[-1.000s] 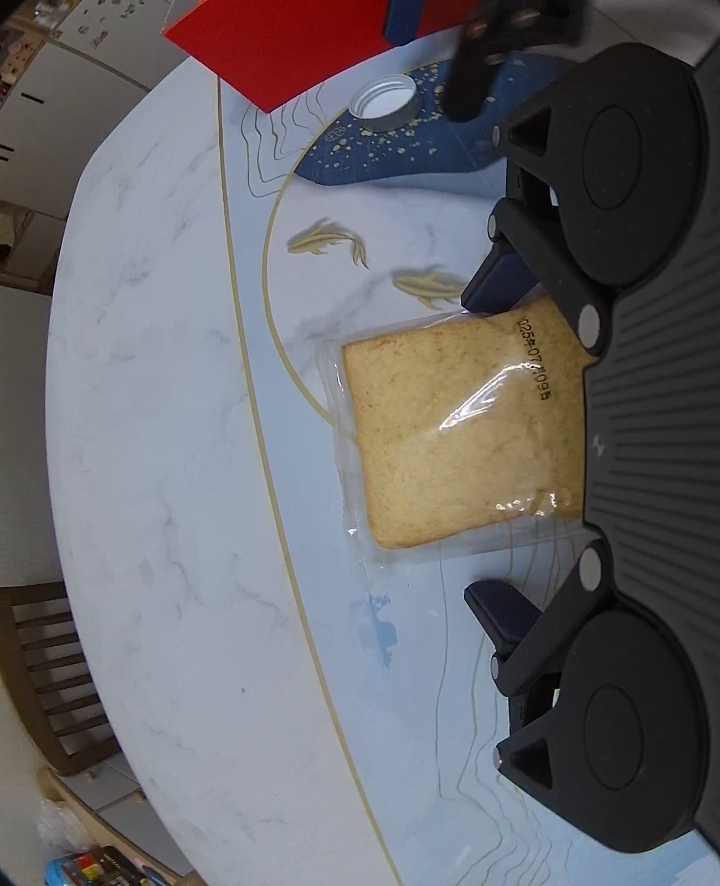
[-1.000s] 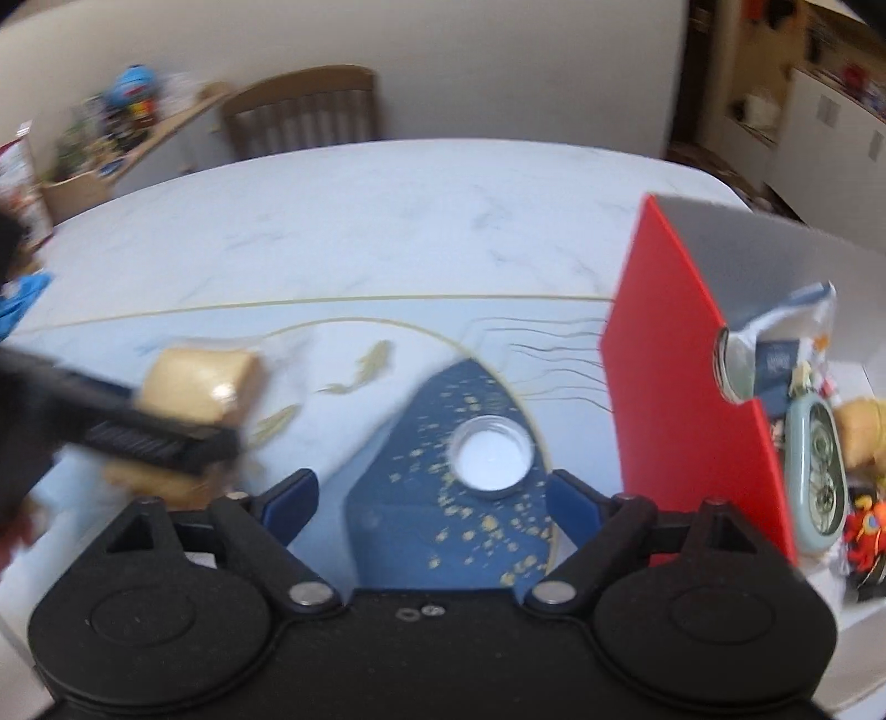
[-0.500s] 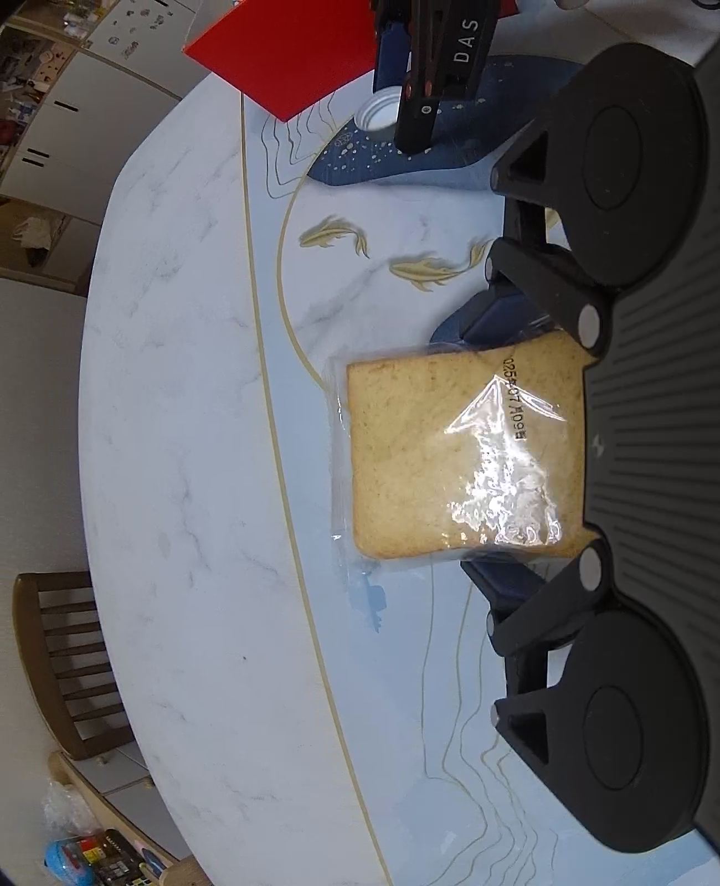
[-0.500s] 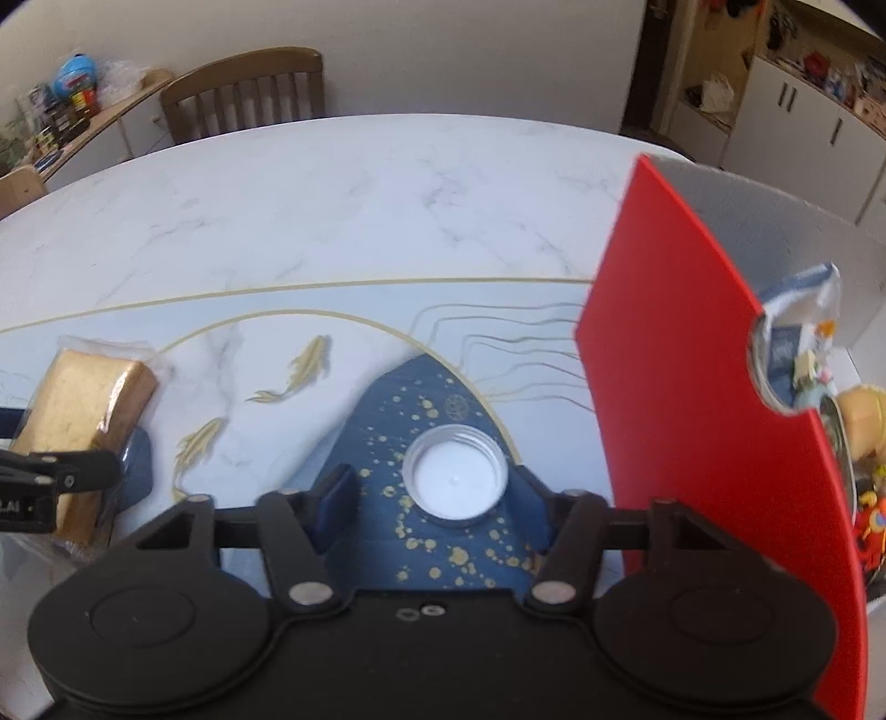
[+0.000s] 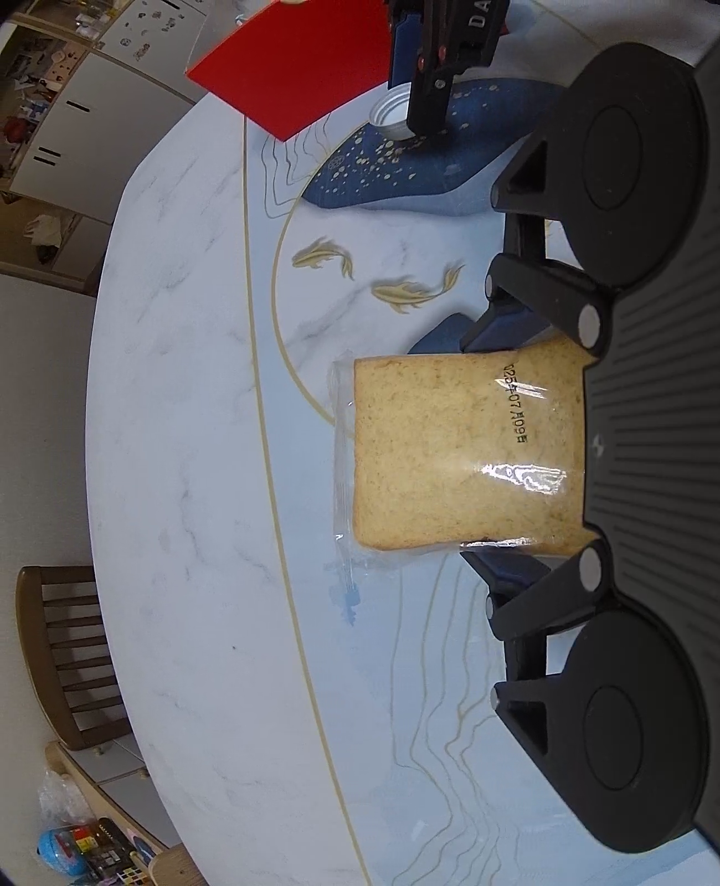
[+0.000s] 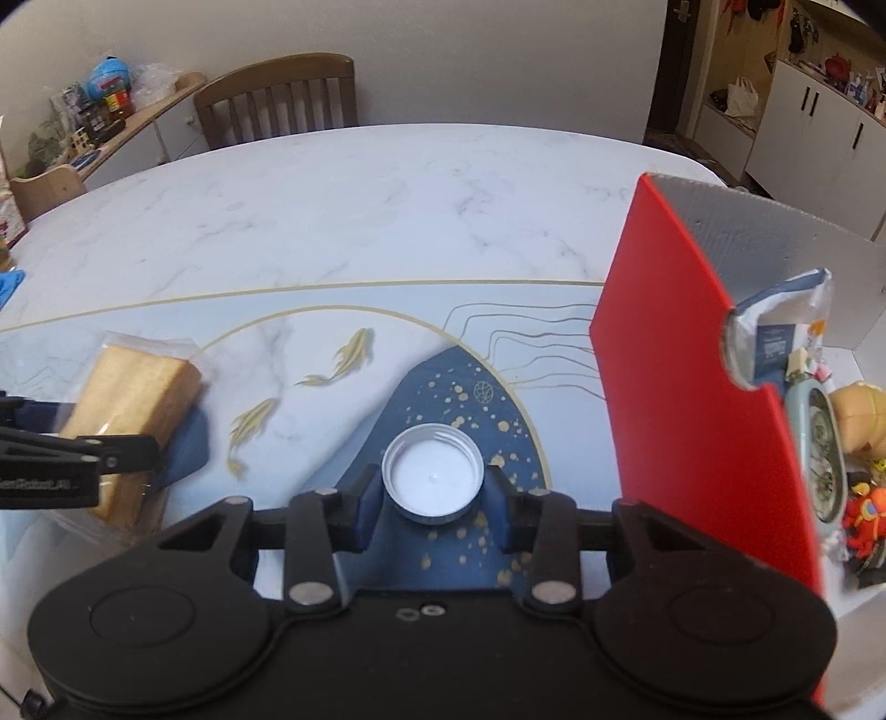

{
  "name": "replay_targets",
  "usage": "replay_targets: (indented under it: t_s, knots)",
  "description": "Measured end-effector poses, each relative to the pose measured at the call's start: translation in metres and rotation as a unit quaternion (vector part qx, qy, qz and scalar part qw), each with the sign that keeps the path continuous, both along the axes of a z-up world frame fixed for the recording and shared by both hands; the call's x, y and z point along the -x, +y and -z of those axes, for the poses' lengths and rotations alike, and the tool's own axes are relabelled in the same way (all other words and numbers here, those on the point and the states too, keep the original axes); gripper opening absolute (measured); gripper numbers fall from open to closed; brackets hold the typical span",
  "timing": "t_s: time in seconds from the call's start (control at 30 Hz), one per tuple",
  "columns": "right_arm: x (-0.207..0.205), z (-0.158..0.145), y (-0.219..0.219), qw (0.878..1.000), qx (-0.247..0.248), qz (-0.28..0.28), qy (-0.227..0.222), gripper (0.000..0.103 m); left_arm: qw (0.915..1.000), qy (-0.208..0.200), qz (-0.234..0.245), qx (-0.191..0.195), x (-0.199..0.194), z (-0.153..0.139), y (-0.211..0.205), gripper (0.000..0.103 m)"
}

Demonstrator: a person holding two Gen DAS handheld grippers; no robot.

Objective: Organize objects
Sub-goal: 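Lift the bread slice and white lid and carry both over the shoebox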

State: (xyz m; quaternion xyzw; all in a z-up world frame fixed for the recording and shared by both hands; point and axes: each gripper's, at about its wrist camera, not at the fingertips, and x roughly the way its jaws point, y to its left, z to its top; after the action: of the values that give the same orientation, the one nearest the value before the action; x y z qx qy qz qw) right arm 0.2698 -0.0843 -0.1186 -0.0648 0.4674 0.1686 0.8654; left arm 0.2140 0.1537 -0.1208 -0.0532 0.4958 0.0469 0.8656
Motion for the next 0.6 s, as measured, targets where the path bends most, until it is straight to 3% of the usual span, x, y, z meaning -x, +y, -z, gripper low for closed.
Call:
replay_targets:
  t_s: [0.6]
  knots:
    - [0.053,-0.075,-0.063,0.998,-0.05,-0.035,-0.021,0.038,0.9968,-0.04,0.039,0.057,0.034,-0.073,-0.064,0.071]
